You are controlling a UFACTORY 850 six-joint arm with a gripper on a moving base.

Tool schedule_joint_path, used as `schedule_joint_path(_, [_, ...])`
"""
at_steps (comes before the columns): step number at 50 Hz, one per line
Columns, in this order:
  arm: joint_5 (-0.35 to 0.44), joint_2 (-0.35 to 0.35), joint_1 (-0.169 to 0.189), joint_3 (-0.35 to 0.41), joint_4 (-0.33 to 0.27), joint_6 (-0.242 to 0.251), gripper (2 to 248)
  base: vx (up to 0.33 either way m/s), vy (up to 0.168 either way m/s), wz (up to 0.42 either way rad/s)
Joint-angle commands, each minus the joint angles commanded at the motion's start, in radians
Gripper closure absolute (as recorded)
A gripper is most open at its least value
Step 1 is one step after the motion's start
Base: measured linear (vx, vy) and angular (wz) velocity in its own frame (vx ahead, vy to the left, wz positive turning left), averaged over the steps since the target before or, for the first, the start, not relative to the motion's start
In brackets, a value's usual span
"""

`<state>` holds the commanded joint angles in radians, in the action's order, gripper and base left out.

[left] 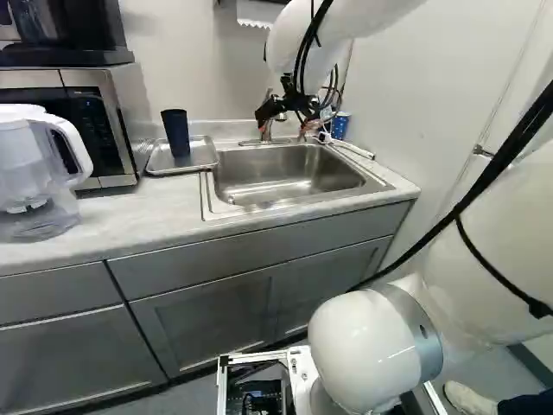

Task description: Rinse the cup and place it in the tray

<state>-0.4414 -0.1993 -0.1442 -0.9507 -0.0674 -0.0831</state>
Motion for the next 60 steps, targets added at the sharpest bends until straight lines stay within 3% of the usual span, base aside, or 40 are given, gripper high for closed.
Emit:
schedule_joint_path(20, [-0.205, 0.000, 0.000, 0.000, -0.015, 0.000, 3, 0.000, 0.000, 0.000])
schedule_joint_path(60, [-0.205, 0.000, 0.000, 0.000, -0.015, 0.000, 3, 0.000, 0.000, 0.000])
